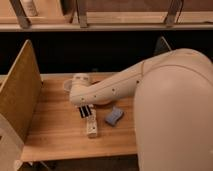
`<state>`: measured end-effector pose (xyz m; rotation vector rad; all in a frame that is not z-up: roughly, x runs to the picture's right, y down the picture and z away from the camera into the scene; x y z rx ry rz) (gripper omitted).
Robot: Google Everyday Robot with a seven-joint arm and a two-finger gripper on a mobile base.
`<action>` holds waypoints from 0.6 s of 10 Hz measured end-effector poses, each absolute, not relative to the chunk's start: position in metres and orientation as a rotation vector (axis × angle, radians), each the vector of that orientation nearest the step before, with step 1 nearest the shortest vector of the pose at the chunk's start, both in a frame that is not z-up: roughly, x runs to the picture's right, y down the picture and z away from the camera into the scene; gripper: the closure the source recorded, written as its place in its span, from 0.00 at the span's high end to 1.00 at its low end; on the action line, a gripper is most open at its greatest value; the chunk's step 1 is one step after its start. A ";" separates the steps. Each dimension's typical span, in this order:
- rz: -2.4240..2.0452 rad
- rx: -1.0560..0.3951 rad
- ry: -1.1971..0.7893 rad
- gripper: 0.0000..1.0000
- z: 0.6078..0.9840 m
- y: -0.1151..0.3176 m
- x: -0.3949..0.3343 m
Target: Place the eraser on the white sponge
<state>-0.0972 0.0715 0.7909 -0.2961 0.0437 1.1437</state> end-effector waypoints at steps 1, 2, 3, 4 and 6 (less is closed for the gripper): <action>1.206 -0.289 0.064 0.00 0.787 0.073 -0.072; 1.289 -0.281 0.089 0.00 0.783 0.075 -0.041; 1.350 -0.276 0.106 0.00 0.780 0.079 -0.018; 1.412 -0.278 0.124 0.00 0.776 0.084 0.004; 1.440 -0.280 0.133 0.00 0.775 0.087 0.014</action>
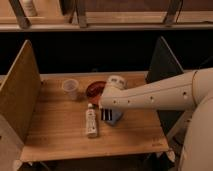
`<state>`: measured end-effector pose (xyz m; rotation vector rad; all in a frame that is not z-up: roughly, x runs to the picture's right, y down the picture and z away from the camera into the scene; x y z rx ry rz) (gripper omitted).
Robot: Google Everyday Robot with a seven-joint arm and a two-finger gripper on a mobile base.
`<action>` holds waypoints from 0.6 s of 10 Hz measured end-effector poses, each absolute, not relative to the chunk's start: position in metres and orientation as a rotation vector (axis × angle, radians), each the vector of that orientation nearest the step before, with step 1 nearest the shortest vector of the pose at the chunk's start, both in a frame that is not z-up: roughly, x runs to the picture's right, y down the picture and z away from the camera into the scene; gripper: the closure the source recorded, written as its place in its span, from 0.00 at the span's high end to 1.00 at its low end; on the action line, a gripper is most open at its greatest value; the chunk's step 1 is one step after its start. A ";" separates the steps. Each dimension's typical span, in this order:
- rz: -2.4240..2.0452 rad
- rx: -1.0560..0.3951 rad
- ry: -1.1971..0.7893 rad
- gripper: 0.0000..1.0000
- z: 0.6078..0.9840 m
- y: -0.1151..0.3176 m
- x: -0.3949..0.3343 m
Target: Place the eraser on the white sponge
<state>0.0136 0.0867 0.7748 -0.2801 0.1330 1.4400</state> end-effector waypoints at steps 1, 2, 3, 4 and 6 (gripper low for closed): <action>1.435 -0.284 0.128 0.00 0.774 0.087 0.009; 1.434 -0.284 0.129 0.00 0.774 0.087 0.009; 1.441 -0.281 0.136 0.00 0.777 0.087 0.011; 1.468 -0.278 0.143 0.00 0.782 0.084 0.014; 1.554 -0.245 0.173 0.00 0.789 0.075 0.040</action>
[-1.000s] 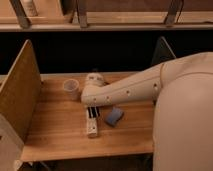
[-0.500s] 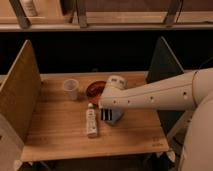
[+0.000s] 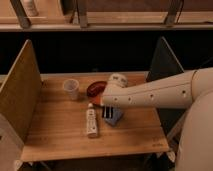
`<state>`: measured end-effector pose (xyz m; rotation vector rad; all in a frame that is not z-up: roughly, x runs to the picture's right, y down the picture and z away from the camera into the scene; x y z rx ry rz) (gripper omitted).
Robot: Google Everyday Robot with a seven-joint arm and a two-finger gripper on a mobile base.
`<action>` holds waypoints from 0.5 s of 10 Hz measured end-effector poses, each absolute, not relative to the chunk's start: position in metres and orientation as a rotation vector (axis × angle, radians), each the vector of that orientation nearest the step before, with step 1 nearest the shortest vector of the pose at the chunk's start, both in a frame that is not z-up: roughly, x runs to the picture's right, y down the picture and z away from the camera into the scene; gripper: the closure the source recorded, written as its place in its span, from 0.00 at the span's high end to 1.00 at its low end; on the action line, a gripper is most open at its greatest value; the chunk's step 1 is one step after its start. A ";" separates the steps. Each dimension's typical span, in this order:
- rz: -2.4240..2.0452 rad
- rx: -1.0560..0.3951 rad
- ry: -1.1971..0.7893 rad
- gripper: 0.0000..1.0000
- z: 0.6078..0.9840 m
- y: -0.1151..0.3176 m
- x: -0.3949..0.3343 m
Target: Place the eraser on the white sponge
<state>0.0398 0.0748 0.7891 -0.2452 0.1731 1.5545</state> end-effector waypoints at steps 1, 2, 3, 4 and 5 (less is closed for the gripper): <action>1.601 -0.233 0.189 0.00 0.791 0.074 0.053; 1.646 -0.223 0.207 0.00 0.792 0.075 0.066; 1.676 -0.218 0.222 0.00 0.794 0.077 0.075; 1.714 -0.222 0.240 0.00 0.797 0.083 0.083; 1.755 -0.235 0.261 0.00 0.805 0.093 0.090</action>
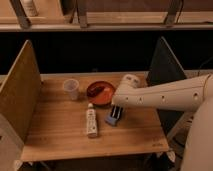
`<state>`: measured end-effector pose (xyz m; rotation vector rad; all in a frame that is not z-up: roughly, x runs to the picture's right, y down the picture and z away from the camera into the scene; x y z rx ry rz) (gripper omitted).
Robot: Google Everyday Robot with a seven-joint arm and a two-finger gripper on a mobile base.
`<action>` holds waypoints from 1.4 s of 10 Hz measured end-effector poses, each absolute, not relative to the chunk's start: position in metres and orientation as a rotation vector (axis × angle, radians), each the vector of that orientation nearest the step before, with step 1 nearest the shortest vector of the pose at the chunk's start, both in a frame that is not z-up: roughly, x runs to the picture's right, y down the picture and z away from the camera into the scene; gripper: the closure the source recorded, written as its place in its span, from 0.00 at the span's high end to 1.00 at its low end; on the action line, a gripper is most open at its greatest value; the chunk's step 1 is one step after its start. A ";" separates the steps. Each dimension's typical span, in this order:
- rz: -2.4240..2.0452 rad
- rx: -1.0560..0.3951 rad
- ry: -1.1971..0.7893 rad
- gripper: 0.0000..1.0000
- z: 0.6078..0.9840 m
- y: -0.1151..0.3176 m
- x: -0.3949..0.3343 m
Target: Place the eraser on the white sponge
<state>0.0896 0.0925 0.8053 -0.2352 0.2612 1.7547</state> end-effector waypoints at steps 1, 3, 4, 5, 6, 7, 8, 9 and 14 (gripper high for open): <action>1.773 -0.249 0.275 0.00 0.813 0.100 0.090; 1.775 -0.273 0.289 0.00 0.836 0.108 0.079; 1.766 -0.284 0.292 0.00 0.845 0.111 0.071; 1.758 -0.293 0.296 0.01 0.851 0.114 0.065; 1.739 -0.314 0.307 0.09 0.858 0.122 0.056; 1.729 -0.327 0.321 0.19 0.860 0.128 0.052; 1.728 -0.331 0.335 0.27 0.860 0.132 0.052; 1.729 -0.335 0.346 0.37 0.860 0.134 0.053; 1.745 -0.312 0.356 0.65 0.848 0.125 0.062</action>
